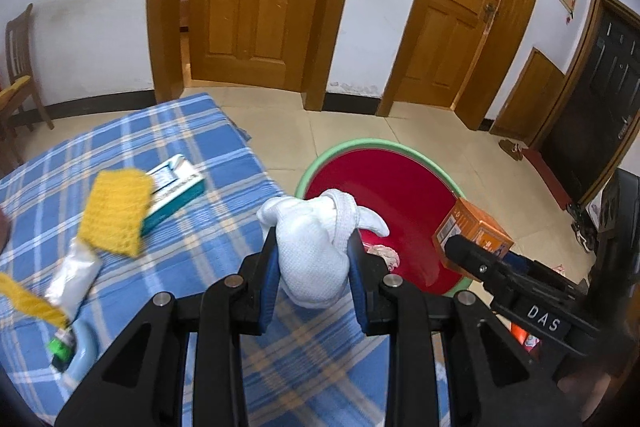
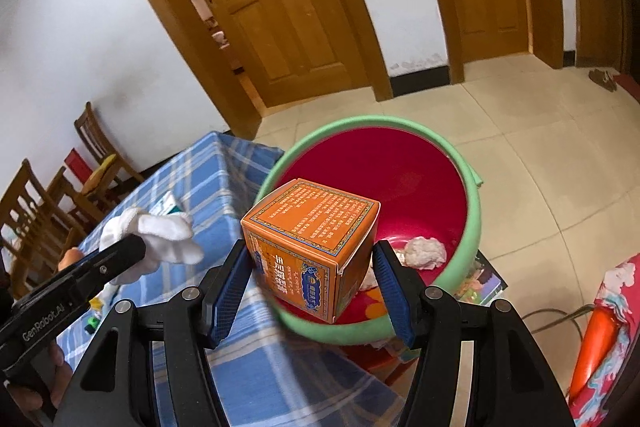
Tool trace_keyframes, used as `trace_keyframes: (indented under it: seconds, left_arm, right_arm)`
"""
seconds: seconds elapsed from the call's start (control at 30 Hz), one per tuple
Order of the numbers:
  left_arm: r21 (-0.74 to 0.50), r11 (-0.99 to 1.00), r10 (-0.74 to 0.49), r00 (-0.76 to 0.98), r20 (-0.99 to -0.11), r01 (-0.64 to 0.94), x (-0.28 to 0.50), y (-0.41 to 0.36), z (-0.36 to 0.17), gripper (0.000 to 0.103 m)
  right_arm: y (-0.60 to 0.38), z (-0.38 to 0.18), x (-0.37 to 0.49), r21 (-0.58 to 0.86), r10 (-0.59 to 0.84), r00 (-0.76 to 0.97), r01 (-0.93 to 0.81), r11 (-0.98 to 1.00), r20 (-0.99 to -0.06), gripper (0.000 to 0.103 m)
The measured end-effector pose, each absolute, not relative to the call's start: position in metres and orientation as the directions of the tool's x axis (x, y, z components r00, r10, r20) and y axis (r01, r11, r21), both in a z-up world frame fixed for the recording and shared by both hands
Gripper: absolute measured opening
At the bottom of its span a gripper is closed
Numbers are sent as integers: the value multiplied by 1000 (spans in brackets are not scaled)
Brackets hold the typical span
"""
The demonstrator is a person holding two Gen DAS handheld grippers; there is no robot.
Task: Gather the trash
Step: 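Carry the white cloth and orange box over the red bucket with both tools, then open the left tool to drop the cloth while the right tool drops the orange box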
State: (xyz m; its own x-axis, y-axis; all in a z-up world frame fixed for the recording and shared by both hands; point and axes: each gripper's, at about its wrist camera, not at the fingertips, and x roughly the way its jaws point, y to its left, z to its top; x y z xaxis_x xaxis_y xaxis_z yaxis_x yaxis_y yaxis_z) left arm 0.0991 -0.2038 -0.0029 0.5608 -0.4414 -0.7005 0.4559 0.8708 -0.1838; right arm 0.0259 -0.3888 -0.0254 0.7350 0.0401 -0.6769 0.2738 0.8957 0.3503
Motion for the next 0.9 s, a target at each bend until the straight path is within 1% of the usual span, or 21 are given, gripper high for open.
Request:
trace_keyframes:
  seconds: [0.37, 0.53, 0.6, 0.63, 0.73, 0.77, 0.8, 0.9]
  left_arm:
    - [-162, 859, -436, 526, -730, 487, 119, -246, -21, 31]
    - [-150, 858, -428, 520, -739, 492, 122, -256, -25, 31]
    - [-150, 858, -428, 521, -738, 491, 121, -258, -24, 31]
    - [-152, 857, -430, 520, -738, 493, 121, -258, -24, 32]
    - [-148, 853, -432, 519, -738, 500, 122, -259, -24, 40]
    - [-143, 854, -429, 520, -739, 501, 122, -260, -25, 47]
    - [-137, 856, -424, 523, -739, 499, 121, -260, -24, 51]
    - [-144, 858, -425, 525, -738, 492, 121, -258, -24, 52]
  right_arm:
    - [-416, -44, 28, 365, 32, 708, 324, 873, -705, 64]
    - [-423, -47, 28, 364, 27, 706, 332, 870, -708, 69]
    - [-424, -46, 27, 366, 24, 708, 335, 868, -705, 70]
    - [-424, -45, 26, 367, 22, 710, 338, 867, -704, 70]
    - [-424, -44, 24, 372, 18, 713, 343, 863, -701, 70]
    - [-424, -44, 23, 373, 18, 713, 345, 862, -701, 70]
    - [-424, -44, 22, 373, 18, 713, 345, 862, -701, 70]
    - [-424, -45, 20, 373, 18, 712, 346, 861, -702, 70]
